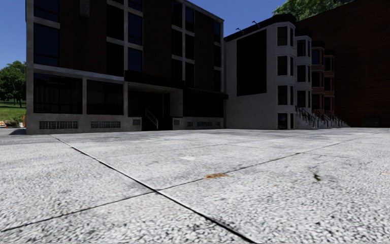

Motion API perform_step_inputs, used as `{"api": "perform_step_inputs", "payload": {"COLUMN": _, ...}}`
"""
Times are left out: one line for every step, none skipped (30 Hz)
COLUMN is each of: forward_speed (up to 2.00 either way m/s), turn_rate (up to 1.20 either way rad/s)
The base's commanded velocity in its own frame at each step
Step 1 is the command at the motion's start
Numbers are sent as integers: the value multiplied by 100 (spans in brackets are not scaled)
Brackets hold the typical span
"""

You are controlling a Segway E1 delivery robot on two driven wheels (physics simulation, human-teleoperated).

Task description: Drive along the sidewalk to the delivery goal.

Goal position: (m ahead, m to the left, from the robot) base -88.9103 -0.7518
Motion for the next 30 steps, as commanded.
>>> {"api": "perform_step_inputs", "payload": {"forward_speed": 200, "turn_rate": 9}}
{"api": "perform_step_inputs", "payload": {"forward_speed": 200, "turn_rate": 9}}
{"api": "perform_step_inputs", "payload": {"forward_speed": 200, "turn_rate": 8}}
{"api": "perform_step_inputs", "payload": {"forward_speed": 200, "turn_rate": 7}}
{"api": "perform_step_inputs", "payload": {"forward_speed": 200, "turn_rate": 0}}
{"api": "perform_step_inputs", "payload": {"forward_speed": 200, "turn_rate": 0}}
{"api": "perform_step_inputs", "payload": {"forward_speed": 200, "turn_rate": 0}}
{"api": "perform_step_inputs", "payload": {"forward_speed": 200, "turn_rate": 0}}
{"api": "perform_step_inputs", "payload": {"forward_speed": 200, "turn_rate": 0}}
{"api": "perform_step_inputs", "payload": {"forward_speed": 200, "turn_rate": 0}}
{"api": "perform_step_inputs", "payload": {"forward_speed": 200, "turn_rate": 0}}
{"api": "perform_step_inputs", "payload": {"forward_speed": 200, "turn_rate": 0}}
{"api": "perform_step_inputs", "payload": {"forward_speed": 200, "turn_rate": -33}}
{"api": "perform_step_inputs", "payload": {"forward_speed": 200, "turn_rate": -39}}
{"api": "perform_step_inputs", "payload": {"forward_speed": 200, "turn_rate": -45}}
{"api": "perform_step_inputs", "payload": {"forward_speed": 200, "turn_rate": -55}}
{"api": "perform_step_inputs", "payload": {"forward_speed": 200, "turn_rate": -55}}
{"api": "perform_step_inputs", "payload": {"forward_speed": 200, "turn_rate": -59}}
{"api": "perform_step_inputs", "payload": {"forward_speed": 200, "turn_rate": -60}}
{"api": "perform_step_inputs", "payload": {"forward_speed": 200, "turn_rate": -60}}
{"api": "perform_step_inputs", "payload": {"forward_speed": 200, "turn_rate": -60}}
{"api": "perform_step_inputs", "payload": {"forward_speed": 200, "turn_rate": -60}}
{"api": "perform_step_inputs", "payload": {"forward_speed": 200, "turn_rate": -60}}
{"api": "perform_step_inputs", "payload": {"forward_speed": 200, "turn_rate": -60}}
{"api": "perform_step_inputs", "payload": {"forward_speed": 200, "turn_rate": -60}}
{"api": "perform_step_inputs", "payload": {"forward_speed": 200, "turn_rate": -60}}
{"api": "perform_step_inputs", "payload": {"forward_speed": 200, "turn_rate": -60}}
{"api": "perform_step_inputs", "payload": {"forward_speed": 200, "turn_rate": -60}}
{"api": "perform_step_inputs", "payload": {"forward_speed": 200, "turn_rate": -60}}
{"api": "perform_step_inputs", "payload": {"forward_speed": 200, "turn_rate": -60}}
